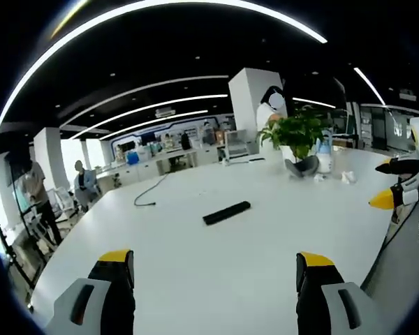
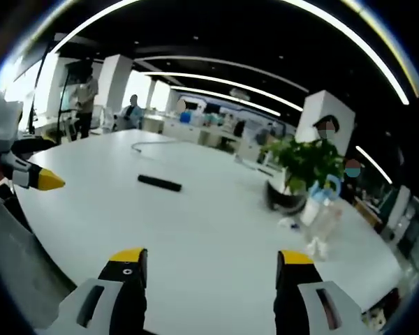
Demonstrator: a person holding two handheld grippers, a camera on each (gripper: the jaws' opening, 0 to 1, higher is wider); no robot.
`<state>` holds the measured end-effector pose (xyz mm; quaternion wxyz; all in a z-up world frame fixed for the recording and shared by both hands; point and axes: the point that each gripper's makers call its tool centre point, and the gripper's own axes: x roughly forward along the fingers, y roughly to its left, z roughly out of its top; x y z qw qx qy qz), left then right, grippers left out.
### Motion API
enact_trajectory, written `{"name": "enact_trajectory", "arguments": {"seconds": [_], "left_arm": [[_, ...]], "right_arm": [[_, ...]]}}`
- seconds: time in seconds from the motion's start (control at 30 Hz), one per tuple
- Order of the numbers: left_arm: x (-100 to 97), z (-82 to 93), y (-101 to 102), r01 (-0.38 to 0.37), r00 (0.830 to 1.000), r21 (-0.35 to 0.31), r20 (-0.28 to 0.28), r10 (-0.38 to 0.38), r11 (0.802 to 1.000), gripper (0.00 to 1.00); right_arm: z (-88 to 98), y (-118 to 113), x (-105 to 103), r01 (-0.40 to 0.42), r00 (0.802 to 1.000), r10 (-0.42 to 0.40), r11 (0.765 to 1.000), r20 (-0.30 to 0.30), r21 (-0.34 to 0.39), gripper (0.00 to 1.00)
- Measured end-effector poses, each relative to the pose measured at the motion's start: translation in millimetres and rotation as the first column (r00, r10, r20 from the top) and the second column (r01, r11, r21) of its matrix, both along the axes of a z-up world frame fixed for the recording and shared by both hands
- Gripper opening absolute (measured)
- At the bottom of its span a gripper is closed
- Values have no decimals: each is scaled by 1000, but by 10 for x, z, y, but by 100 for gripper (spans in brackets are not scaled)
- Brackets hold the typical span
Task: Press the specified remote control buttons in sequence, fully releasing each button before pressing the next.
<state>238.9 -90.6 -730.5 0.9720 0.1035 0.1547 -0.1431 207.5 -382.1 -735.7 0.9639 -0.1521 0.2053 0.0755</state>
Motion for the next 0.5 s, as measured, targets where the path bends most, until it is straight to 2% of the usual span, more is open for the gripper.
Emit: {"name": "enact_trajectory", "arguments": {"seconds": [0.5], "left_arm": [[-4,-11,2,1,1000,-26,-11,-1,1000,100]], "right_arm": [[-58,-17,-2,8,1000,-9,1000,-28,-21,75]]}}
